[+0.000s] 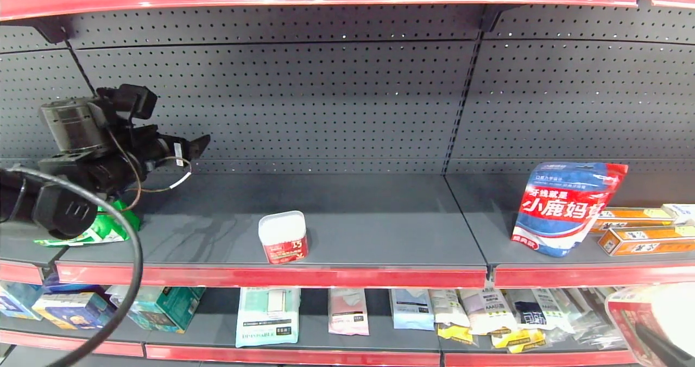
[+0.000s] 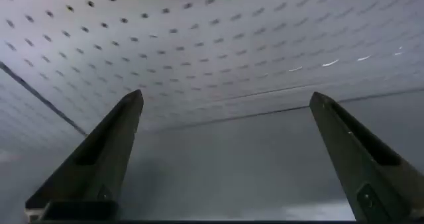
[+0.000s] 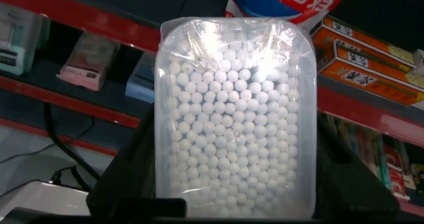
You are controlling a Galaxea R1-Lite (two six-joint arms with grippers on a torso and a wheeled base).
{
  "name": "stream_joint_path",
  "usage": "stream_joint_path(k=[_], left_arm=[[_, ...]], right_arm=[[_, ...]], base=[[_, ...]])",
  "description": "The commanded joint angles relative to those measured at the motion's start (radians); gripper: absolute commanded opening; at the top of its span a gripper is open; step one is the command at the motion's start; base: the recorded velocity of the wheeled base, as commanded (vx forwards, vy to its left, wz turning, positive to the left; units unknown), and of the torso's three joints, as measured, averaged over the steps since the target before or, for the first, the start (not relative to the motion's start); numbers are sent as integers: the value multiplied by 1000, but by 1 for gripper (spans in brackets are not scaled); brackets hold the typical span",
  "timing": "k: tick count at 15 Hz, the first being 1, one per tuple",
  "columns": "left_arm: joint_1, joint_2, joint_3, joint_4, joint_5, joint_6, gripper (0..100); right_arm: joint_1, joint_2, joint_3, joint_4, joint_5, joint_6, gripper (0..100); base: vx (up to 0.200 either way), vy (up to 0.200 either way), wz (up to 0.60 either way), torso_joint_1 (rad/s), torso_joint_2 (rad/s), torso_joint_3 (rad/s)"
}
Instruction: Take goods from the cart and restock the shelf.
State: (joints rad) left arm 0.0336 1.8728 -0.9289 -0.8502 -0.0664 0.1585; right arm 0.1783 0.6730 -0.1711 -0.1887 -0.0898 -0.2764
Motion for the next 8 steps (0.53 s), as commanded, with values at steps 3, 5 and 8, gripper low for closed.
stream_joint_path(k=[3,5,8], left_arm=[[-47,-590,438,238,-150,-122,100],[-49,-882,558,444,-242,-120,100],[-107,-1288,536,927,-311,-114,100]], right_arm=[[1,111,-90,-12,51,8,0],[6,212,-154,-46,82,22,0],[41,310,-237,-44,125,23,0]], base=[[0,0,0,0,0,0],[0,0,0,0,0,0],[0,0,0,0,0,0]])
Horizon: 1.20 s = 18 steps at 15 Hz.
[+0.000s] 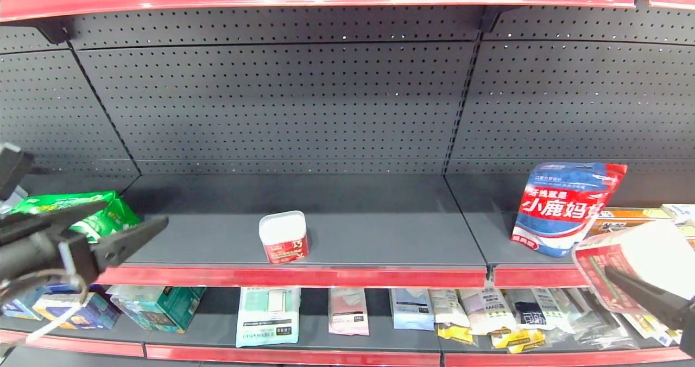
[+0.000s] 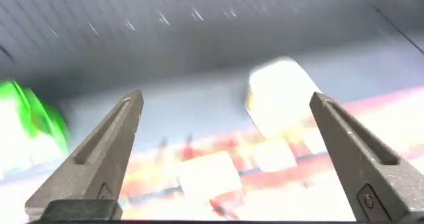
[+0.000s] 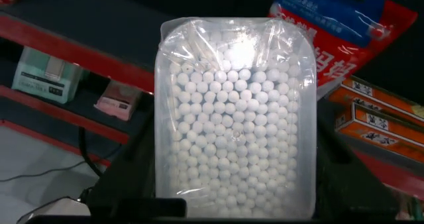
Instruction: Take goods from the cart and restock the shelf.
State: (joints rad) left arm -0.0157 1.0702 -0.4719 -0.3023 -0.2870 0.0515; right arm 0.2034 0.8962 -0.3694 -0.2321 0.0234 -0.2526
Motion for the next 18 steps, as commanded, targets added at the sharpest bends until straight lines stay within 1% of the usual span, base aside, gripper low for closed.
stream_joint_path(k=[1,2,3,4,5,6,8,9,11,12,14,17,18], left_arm=[[-102,-576,65,489,-90,-9,100],[-136,-650,53,585,-90,-9,100],[-170,-785,36,740,-86,-7,100],[-168,-832,41,773,-84,-7,100],[-168,-849,44,782,-80,-9,100],[-167,-905,49,828,-57,-4,100],[-167,-957,49,899,-37,39,100],[-167,-967,59,904,-24,48,100],[-167,-967,88,873,2,70,100],[-167,-967,116,830,26,71,100],[-167,-967,142,789,39,71,100],[-167,-967,147,786,39,73,100],[-167,-967,148,779,39,73,100]], right_arm=[[16,101,-40,-1,20,-7,0],[19,109,-39,0,27,-8,0],[44,110,-29,0,43,-7,0],[48,116,-26,0,44,-7,0],[48,122,-26,0,44,-7,0],[50,135,-33,-3,43,-8,0],[50,152,-46,-4,41,-11,0],[50,155,-54,-4,41,-11,0],[50,161,-56,-4,41,-11,0],[50,161,-57,-4,41,-11,0],[50,161,-56,-4,41,-11,0],[50,162,-68,-4,41,-13,0],[50,176,-80,-4,41,-16,0]], base=[[0,0,0,0,0,0],[0,0,0,0,0,0],[0,0,0,0,0,0],[0,0,0,0,0,0],[0,0,0,0,0,0],[0,0,0,0,0,0],[0,0,0,0,0,0],[0,0,600,7,-2,2],[0,0,600,5,5,0],[0,0,600,-2,-2,7],[0,0,600,10,5,-5],[0,0,600,6,2,4],[0,0,0,0,0,0]])
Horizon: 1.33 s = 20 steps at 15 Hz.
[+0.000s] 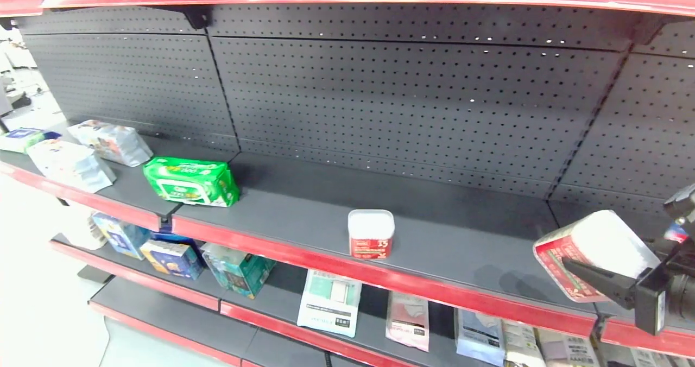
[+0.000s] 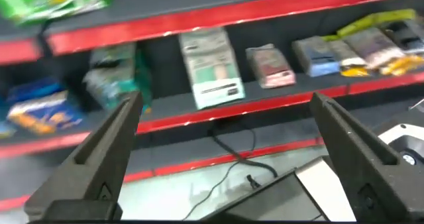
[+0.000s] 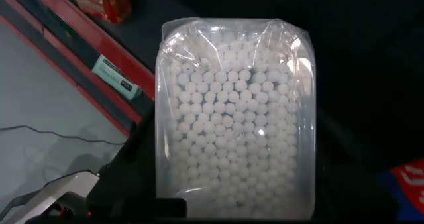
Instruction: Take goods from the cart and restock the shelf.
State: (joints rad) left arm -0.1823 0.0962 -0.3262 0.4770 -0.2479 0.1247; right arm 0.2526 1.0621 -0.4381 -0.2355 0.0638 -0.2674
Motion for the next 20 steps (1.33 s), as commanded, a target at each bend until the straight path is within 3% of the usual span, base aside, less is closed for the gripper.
stream_joint_path(k=[1,5,6,8,10,11,12,14,17,20], left_arm=[[0,7,4,-1,-1,1,100],[0,7,88,-103,9,-2,100],[0,5,191,-244,105,-3,100],[0,7,249,-370,171,-27,100],[0,5,237,-385,157,-99,100],[0,7,216,-385,108,-134,100],[0,7,223,-385,85,-142,100],[0,5,253,-385,91,-131,100],[0,7,286,-440,272,-135,100],[0,8,299,-469,294,-122,100]], right_arm=[[-1,29,-24,-1,1,-6,0],[1,125,-90,-8,-9,-12,0],[-6,200,-140,-33,-9,1,0],[-9,256,-154,-80,-9,16,0],[1,315,-177,-100,1,17,0],[7,346,-199,-100,5,19,0],[7,381,-225,-102,5,20,0],[5,429,-257,-103,5,22,0],[7,443,-260,-103,5,22,0],[4,450,-252,-103,5,22,0]], base=[[0,0,0,0,0,0],[0,0,0,0,0,0],[0,0,0,0,0,0],[0,0,0,0,0,0],[0,0,0,0,0,0],[0,0,0,0,0,0],[0,0,0,0,0,0],[0,0,0,0,0,0],[0,0,0,0,0,0],[0,0,0,0,0,0]])
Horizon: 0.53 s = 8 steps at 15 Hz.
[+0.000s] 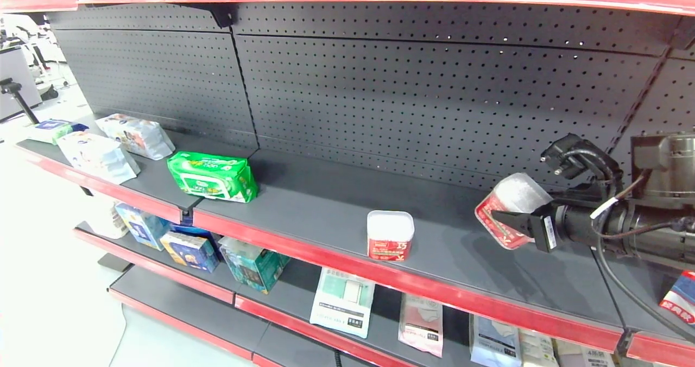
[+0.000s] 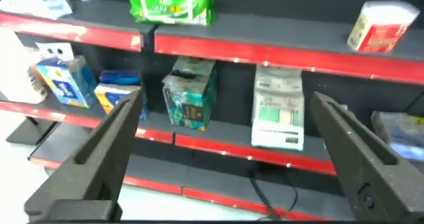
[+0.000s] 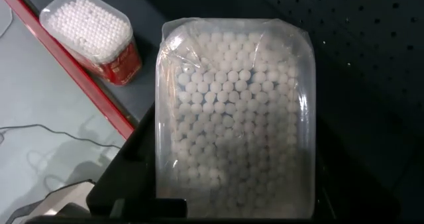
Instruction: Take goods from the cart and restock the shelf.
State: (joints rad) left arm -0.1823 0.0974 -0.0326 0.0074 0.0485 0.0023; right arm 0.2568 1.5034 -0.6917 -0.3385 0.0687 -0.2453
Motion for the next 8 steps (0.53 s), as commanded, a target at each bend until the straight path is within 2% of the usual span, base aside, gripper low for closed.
stream_joint_path(k=[1,2,3,5,6,7,8], left_arm=[[11,21,5,0,13,4,100],[50,41,5,0,44,1,100],[67,45,5,-1,51,2,100],[181,50,5,0,59,7,100],[238,30,5,0,36,8,100],[230,-12,5,0,-16,7,100],[185,-73,5,2,-114,7,100]], right_arm=[[-1,9,1,0,0,0,0],[-1,9,1,0,0,-2,0],[-1,9,1,0,0,-2,0],[1,4,3,0,-1,-2,0],[1,0,4,0,-1,-2,0],[-1,-2,8,0,-1,-2,0],[-1,-2,11,0,-1,-2,0]], base=[[0,0,0,0,0,0],[0,0,0,0,0,0],[0,0,0,0,0,0],[0,0,0,0,0,0],[0,0,0,0,0,0],[0,0,0,0,0,0],[0,0,0,0,0,0]])
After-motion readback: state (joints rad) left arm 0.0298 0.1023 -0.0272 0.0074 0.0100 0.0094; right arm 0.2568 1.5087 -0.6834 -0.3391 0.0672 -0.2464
